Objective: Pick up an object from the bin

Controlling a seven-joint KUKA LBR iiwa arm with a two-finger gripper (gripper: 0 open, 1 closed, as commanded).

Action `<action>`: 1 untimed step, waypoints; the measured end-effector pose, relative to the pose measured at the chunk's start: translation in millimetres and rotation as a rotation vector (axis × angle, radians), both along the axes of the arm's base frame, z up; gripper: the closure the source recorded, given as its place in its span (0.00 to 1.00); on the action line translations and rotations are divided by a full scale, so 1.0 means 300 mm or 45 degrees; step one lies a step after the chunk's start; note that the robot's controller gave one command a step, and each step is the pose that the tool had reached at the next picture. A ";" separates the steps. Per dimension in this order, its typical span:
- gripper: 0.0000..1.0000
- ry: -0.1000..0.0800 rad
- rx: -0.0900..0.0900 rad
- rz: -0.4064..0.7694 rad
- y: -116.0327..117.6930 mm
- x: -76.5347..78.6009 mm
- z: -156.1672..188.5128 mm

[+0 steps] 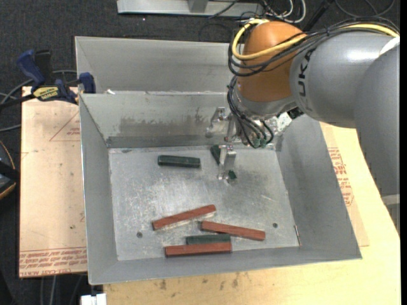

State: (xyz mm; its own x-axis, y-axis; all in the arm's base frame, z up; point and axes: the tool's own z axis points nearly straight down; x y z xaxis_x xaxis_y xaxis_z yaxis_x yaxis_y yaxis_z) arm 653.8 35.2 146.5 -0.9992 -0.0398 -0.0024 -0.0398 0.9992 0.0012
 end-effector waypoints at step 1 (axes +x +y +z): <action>0.00 0.000 0.000 0.000 0.001 0.000 -0.001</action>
Offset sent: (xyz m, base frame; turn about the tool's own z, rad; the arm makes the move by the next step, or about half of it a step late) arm -0.0134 0.0154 -0.0481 0.0467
